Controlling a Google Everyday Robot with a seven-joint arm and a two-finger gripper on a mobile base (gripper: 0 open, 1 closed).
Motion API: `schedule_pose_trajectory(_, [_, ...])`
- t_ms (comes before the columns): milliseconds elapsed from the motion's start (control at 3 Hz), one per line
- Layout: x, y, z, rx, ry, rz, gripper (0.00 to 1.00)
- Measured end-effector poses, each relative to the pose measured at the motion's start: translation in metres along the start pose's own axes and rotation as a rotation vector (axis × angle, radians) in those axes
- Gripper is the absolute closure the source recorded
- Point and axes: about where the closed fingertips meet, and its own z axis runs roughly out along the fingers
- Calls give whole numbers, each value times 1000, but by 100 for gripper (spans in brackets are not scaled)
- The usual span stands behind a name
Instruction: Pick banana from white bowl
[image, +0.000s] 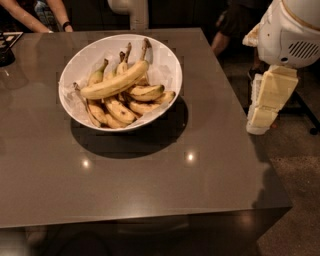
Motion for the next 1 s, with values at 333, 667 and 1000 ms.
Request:
schedule_pose_trajectory(333, [-30, -14, 7, -19, 13, -66, 0])
schedule_pose_trajectory(667, [-56, -24, 13, -41, 3, -132, 0])
schedule_pose_trajectory(1000, [-59, -27, 11, -23, -7, -133, 0])
